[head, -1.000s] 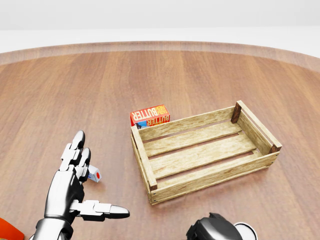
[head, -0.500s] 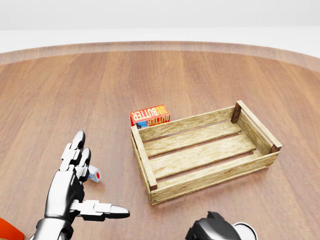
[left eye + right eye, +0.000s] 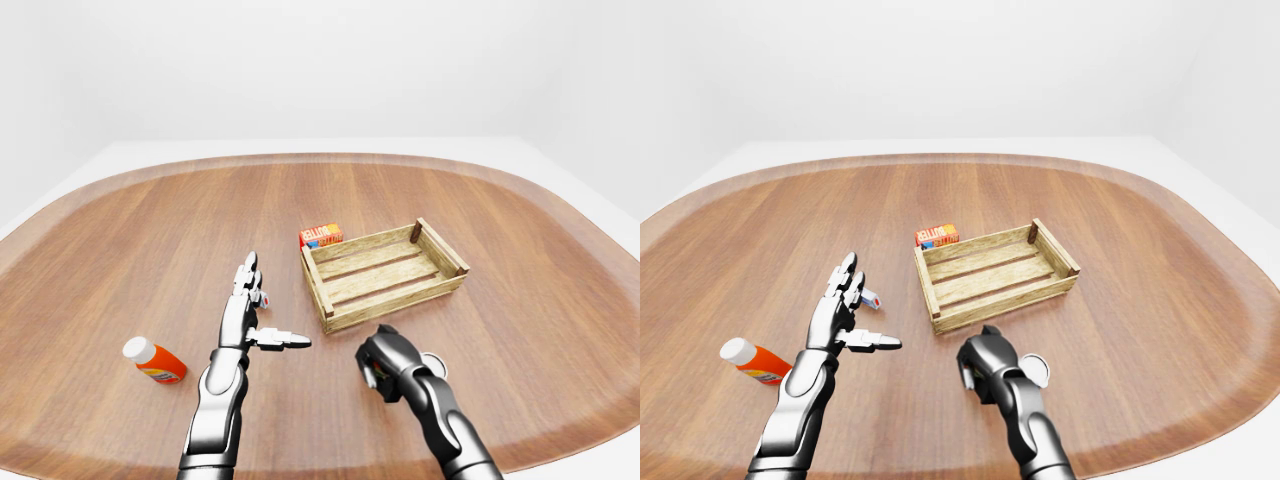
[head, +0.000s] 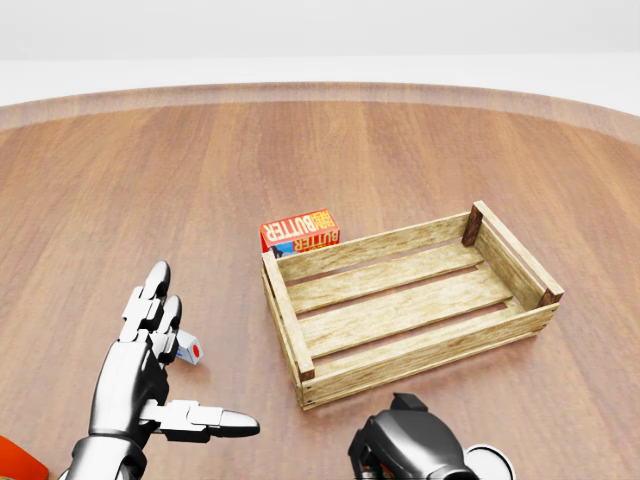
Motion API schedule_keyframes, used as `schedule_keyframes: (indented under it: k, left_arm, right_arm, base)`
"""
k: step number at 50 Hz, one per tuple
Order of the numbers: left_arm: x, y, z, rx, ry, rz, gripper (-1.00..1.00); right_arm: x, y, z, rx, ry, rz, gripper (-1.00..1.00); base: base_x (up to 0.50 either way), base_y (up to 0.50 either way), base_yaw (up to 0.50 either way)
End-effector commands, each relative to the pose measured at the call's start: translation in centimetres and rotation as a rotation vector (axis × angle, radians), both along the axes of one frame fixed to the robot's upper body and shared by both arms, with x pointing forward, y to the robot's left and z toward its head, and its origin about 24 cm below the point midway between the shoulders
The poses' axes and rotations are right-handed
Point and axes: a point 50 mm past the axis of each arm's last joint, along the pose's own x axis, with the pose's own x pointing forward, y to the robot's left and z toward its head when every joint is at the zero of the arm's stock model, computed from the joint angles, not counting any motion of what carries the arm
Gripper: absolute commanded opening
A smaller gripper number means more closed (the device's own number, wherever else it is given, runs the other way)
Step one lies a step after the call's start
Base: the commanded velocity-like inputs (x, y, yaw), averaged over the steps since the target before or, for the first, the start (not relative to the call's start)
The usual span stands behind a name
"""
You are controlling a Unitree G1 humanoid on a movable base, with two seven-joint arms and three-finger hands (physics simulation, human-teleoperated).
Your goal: Pick up the tomato sauce, and put it in the wooden tray.
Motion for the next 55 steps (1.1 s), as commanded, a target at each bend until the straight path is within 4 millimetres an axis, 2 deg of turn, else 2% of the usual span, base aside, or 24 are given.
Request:
schedule_keyframes:
  k: [1,30,55]
  left_arm:
    - [0.0,0.0,0.0,0.0,0.0,0.0,1.0]
    - [0.0,0.0,0.0,0.001,-0.001,-0.001,1.0]
    - [0.0,0.0,0.0,0.0,-0.003,-0.002,1.0]
  right_arm:
    - [0.9,0.6,2.6,0.03,-0.099,0.006,-1.0]
    - [3.3,-0.6,9.4,0.102,-0.297,-0.056,-1.0]
    - [4.2,-0.6,11.6,0.102,-0.353,-0.054,-1.0]
  base:
    - [0.0,0.0,0.0]
    - [0.0,0.0,0.0]
    - [0.0,0.0,0.0]
